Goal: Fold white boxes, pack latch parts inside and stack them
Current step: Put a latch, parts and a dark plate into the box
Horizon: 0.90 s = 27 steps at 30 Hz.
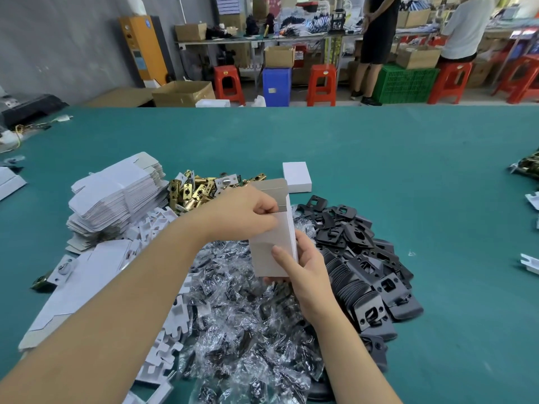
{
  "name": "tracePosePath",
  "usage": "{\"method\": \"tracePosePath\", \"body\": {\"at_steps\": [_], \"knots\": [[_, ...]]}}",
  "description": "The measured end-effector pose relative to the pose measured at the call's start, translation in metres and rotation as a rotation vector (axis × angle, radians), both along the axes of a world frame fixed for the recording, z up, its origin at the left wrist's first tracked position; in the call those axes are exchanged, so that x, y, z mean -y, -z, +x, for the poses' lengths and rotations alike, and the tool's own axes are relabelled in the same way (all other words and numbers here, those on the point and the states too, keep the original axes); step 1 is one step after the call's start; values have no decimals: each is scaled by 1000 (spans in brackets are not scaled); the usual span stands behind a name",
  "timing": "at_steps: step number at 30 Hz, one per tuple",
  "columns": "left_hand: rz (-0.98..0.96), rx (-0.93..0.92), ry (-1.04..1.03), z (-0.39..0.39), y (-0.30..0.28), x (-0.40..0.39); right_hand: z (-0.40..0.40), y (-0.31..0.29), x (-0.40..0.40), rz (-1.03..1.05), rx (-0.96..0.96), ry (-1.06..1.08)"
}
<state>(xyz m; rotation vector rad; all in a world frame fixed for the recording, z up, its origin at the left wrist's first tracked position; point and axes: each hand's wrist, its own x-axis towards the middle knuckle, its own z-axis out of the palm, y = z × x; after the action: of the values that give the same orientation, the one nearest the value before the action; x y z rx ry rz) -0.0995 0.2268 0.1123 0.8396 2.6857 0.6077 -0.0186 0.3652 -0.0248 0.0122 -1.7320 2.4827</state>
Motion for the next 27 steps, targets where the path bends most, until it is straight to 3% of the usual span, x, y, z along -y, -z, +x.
{"method": "tracePosePath", "body": {"at_steps": [5,10,13,15,19,21,27], "knots": [[39,-106,13,6,-1,-5,0,-2,-1,-51,-7,15],[514,-314,-139,7,-8,3,-2,0,-2,-130,4,46],[762,-246,-326,-8,-3,17,-3,0,-4,-213,20,85],[668,-166,-420,-19,11,27,-4,0,-5,-255,35,116],[89,-150,-353,-30,54,37,-4,-1,-6,-251,31,144],[-77,-177,-291,-32,71,38,-4,-1,-5,-222,32,145],[-112,-206,-279,-44,101,38,-4,0,-5,-194,55,145]]}}
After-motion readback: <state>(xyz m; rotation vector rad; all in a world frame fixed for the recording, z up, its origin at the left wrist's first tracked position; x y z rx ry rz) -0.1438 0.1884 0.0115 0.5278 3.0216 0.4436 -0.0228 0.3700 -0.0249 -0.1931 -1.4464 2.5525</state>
